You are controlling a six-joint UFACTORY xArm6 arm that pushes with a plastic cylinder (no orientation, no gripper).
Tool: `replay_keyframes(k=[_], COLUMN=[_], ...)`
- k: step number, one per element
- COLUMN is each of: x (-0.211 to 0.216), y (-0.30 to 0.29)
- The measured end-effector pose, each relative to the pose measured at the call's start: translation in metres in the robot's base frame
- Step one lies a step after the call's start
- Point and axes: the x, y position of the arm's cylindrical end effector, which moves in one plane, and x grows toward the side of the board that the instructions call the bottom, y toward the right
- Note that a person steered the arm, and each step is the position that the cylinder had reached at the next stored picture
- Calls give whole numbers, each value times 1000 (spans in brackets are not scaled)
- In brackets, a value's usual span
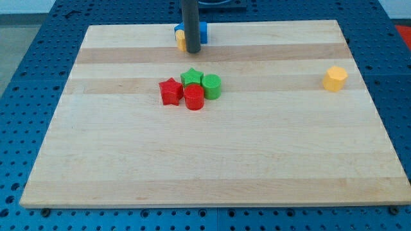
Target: Move the yellow hexagon towards the group of the blocks
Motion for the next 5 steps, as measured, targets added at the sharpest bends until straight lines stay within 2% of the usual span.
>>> replay_keyframes(k=[1, 4, 5], x=[17, 23, 38], y=[44, 344, 390])
